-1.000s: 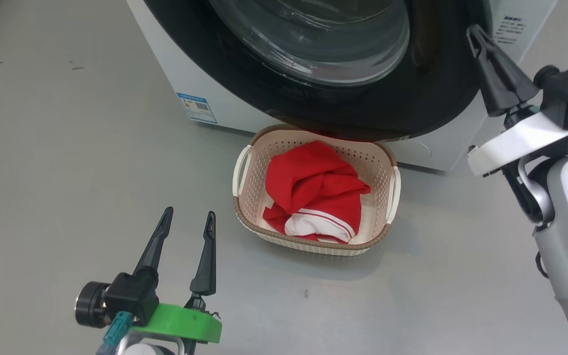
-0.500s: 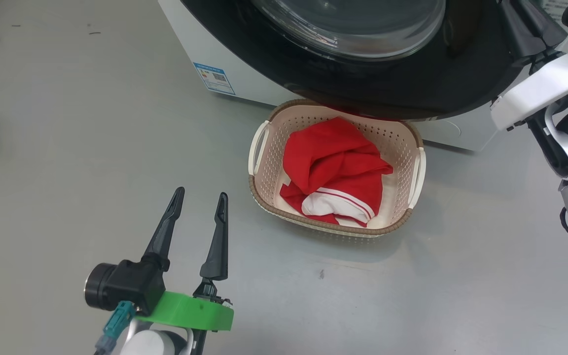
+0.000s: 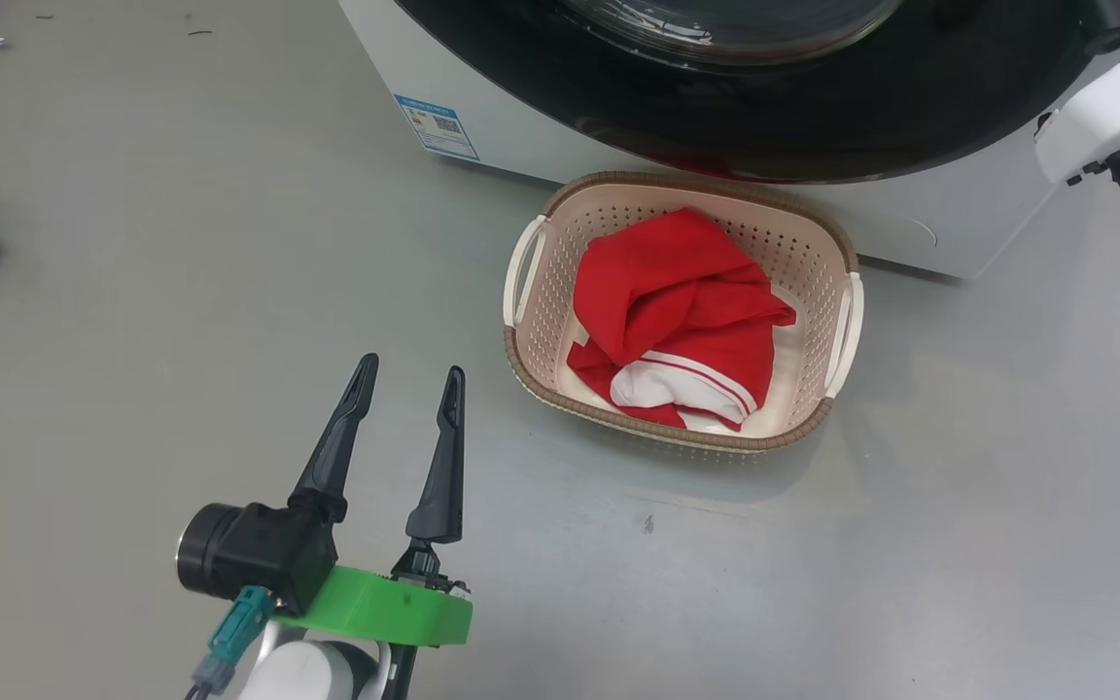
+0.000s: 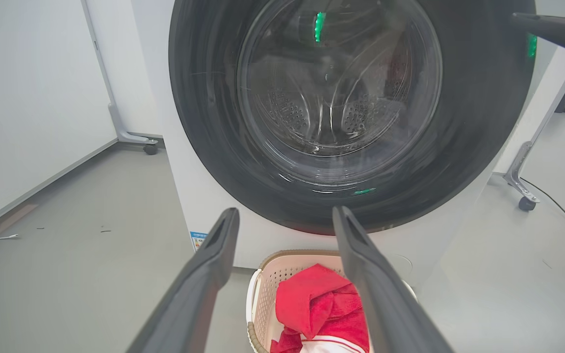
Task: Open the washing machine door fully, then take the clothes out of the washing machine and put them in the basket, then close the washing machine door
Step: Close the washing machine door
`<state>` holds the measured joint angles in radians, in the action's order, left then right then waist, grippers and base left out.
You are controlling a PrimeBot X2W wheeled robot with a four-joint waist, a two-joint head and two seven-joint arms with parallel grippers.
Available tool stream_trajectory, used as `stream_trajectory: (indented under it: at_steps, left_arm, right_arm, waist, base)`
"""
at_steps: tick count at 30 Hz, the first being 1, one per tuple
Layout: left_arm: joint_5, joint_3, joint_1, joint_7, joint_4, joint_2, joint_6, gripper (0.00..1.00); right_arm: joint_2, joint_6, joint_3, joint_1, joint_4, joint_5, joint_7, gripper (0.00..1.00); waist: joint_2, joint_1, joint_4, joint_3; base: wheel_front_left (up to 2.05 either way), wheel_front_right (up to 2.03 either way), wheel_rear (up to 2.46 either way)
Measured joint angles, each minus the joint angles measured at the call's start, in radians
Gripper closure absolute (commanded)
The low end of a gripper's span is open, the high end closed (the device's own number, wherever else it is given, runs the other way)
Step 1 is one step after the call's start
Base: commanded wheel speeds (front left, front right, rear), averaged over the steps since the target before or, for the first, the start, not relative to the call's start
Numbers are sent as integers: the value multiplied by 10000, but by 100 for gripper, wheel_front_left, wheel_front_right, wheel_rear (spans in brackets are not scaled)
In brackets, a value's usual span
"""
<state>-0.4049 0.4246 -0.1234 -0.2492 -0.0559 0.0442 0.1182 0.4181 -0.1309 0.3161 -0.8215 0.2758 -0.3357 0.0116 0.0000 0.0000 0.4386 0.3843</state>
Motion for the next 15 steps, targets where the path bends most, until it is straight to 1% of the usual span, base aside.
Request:
stream_trajectory:
  at_steps: [9, 15]
  left_arm:
    - [-59, 52, -2, 0, -15, -4, 0, 0]
    - [-59, 82, -34, 0, -67, -8, 0, 0]
  right_arm:
    - [82, -2, -190, -714, 690, -86, -196, 100]
    - [42, -29, -257, -947, 1047, -84, -564, 100]
  waist:
    - [0, 0, 85, 130]
    - [0, 0, 123, 199]
  base:
    - [0, 0, 0]
    - [0, 0, 0]
